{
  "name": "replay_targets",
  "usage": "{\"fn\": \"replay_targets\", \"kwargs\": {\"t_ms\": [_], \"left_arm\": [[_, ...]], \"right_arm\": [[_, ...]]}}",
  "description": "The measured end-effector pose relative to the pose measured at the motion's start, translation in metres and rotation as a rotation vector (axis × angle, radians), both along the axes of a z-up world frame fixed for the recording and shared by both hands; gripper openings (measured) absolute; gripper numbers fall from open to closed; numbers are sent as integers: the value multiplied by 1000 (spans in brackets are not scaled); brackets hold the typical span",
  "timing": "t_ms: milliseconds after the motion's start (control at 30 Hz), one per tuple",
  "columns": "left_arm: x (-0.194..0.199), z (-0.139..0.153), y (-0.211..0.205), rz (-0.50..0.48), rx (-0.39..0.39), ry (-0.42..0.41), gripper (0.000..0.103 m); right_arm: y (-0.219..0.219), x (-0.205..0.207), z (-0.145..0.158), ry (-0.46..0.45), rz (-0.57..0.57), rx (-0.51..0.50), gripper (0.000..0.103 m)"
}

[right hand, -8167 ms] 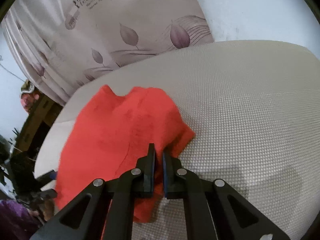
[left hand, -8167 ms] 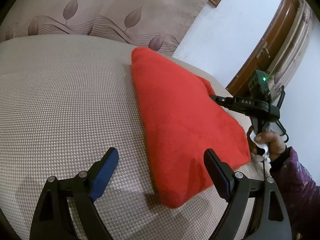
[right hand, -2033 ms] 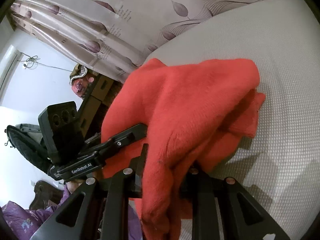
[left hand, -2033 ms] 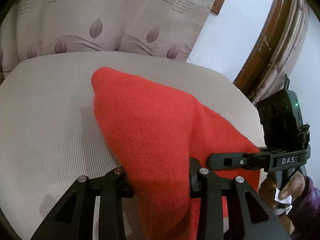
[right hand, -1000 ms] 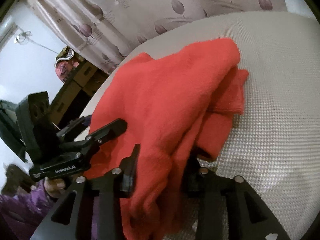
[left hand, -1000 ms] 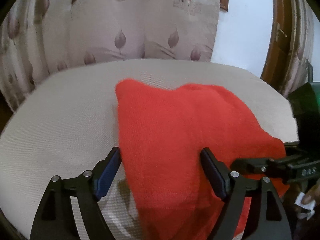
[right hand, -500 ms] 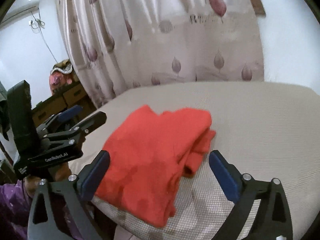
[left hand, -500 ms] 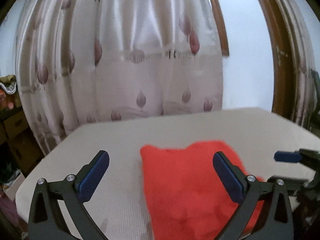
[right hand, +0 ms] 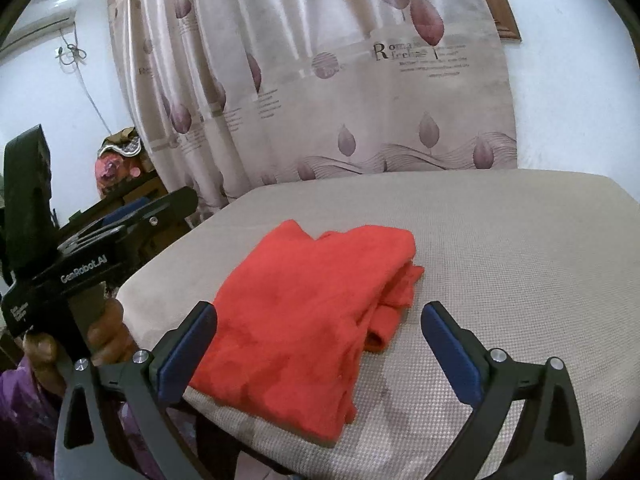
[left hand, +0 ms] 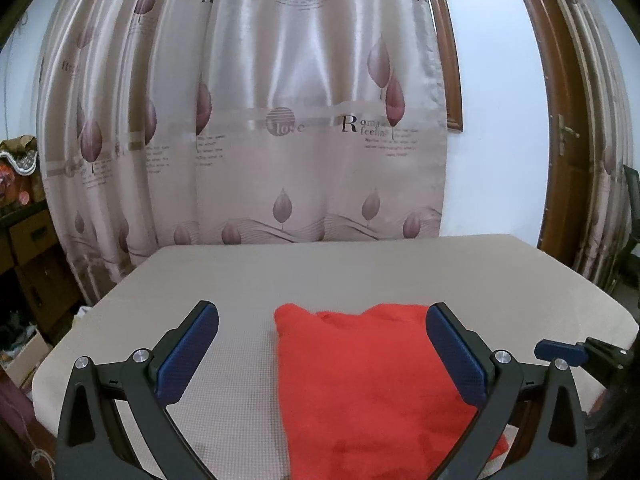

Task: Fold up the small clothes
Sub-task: 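Open both grippers and pull back from the folded sweater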

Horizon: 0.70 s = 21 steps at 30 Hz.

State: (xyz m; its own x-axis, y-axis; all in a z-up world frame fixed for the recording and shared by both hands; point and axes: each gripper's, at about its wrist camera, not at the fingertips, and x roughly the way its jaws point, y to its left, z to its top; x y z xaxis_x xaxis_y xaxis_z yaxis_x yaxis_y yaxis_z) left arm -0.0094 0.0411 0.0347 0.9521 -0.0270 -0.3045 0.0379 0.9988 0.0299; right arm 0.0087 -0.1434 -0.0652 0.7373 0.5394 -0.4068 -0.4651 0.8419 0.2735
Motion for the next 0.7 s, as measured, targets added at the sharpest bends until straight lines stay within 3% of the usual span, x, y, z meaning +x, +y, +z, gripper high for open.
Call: {"fn": "replay_targets", "kwargs": {"t_ms": [567, 700], "left_arm": [[10, -15, -4, -20, -8, 84, 103], [11, -20, -5, 42, 12, 62, 103]], "right_arm": [[7, -3, -1, 17, 13, -30, 103], [9, -2, -3, 26, 14, -36, 103]]}}
